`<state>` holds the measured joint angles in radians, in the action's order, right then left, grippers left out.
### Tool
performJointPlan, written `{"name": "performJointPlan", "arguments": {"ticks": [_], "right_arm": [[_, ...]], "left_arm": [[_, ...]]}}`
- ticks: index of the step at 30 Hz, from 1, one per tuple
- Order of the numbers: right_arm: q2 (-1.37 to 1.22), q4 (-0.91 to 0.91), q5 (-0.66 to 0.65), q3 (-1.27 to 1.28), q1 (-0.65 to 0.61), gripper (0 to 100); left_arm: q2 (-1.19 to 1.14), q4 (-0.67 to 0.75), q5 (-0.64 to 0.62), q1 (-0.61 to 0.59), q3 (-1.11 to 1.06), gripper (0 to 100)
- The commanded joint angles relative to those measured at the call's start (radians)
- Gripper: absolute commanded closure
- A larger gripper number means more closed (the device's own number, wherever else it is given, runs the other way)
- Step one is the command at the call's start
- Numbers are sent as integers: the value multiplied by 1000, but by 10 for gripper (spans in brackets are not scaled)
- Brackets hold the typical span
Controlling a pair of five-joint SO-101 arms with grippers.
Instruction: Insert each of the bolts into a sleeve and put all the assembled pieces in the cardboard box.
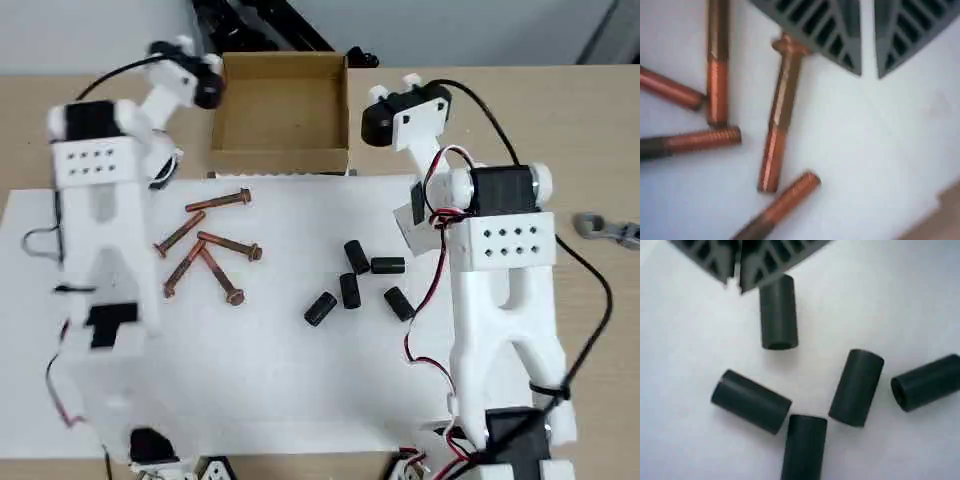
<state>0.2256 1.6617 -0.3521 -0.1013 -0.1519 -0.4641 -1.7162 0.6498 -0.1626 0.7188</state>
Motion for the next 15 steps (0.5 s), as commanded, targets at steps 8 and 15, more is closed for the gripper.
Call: {"name": "performJointPlan", "arguments": {"ticks": [8,15], "right_arm": [[-5,7,-40,-40,13,995],[-5,7,-37,-38,13,995]], "left_arm": [[-230,-35,190,84,114,943],[-356,-35,196,106,228,938]]}}
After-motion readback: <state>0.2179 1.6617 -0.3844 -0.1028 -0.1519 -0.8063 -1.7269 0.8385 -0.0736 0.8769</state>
